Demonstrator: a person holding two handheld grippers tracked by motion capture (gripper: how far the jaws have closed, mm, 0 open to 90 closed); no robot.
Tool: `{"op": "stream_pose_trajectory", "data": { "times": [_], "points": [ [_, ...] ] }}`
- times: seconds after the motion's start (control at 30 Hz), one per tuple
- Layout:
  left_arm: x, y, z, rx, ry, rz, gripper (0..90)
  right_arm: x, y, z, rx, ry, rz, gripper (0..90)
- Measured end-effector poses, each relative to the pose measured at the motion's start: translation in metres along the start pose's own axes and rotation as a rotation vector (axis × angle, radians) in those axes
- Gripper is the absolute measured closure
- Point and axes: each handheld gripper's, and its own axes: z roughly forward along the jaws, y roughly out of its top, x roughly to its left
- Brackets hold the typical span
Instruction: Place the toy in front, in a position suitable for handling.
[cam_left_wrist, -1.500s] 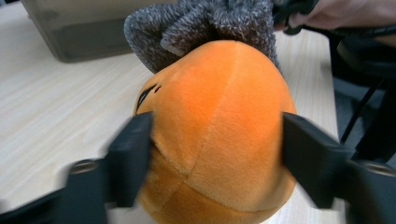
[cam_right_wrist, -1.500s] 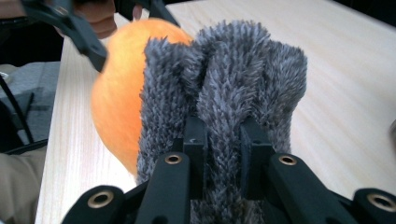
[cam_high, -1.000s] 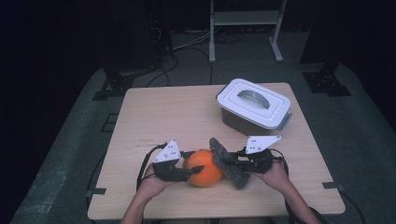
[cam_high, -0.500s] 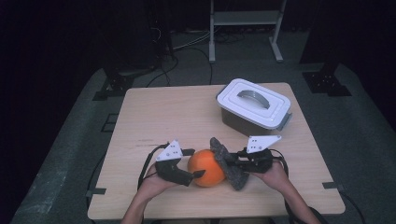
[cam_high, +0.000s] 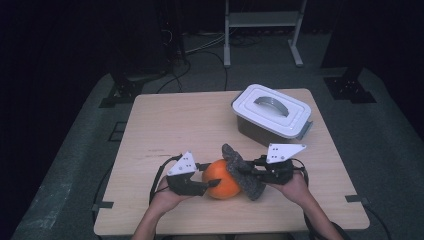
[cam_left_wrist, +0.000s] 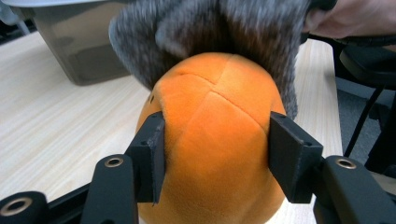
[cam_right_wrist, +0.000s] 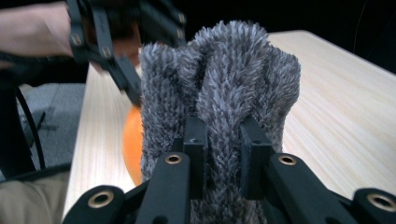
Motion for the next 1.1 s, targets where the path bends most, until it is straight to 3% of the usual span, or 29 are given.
{"op": "stream_pose_trajectory", "data": {
  "times": [0.17,0.23,0.33,0.47,0.6,0.7,0.73,0.77,0.9,1.0,1.1],
  "points": [
    [0.003,-0.001,-0.006,-0.012,0.013,-0.018,44.3,-0.008,-0.015,0.01,0.084,-0.004,0.037,75.4],
    [0.002,-0.001,-0.005,-0.009,0.007,-0.017,44.2,-0.006,-0.011,0.009,0.071,-0.011,0.028,75.4],
    [-0.001,0.001,-0.002,-0.009,-0.001,-0.003,44.1,-0.001,-0.001,0.004,-0.01,0.017,0.019,75.4],
    [-0.001,0.001,-0.002,-0.006,-0.006,-0.002,41.8,0.001,-0.003,0.008,0.01,0.022,0.012,75.4],
    [0.005,-0.003,-0.004,-0.01,0.002,-0.029,27.9,-0.006,-0.013,0.01,0.055,0.019,0.04,75.4],
    [0.011,-0.009,0.0,0.013,-0.013,-0.081,14.4,-0.007,-0.015,0.012,0.078,0.014,0.045,75.4],
    [0.012,-0.012,0.001,0.004,-0.035,-0.092,15.2,-0.007,-0.015,0.012,0.078,0.014,0.042,75.3],
    [0.011,-0.013,0.001,0.003,-0.047,-0.087,21.6,-0.006,-0.013,0.011,0.083,0.01,0.035,75.3],
    [0.006,-0.007,0.001,-0.004,-0.021,-0.052,37.2,0.001,-0.003,0.005,0.019,0.007,0.008,75.4],
    [0.001,-0.002,0.003,-0.008,-0.008,-0.041,39.4,0.007,0.007,0.001,-0.035,0.018,-0.01,75.4],
    [-0.001,0.0,0.002,-0.009,-0.002,-0.031,39.6,0.008,0.007,0.004,-0.015,0.008,-0.022,75.4]
  ]
}}
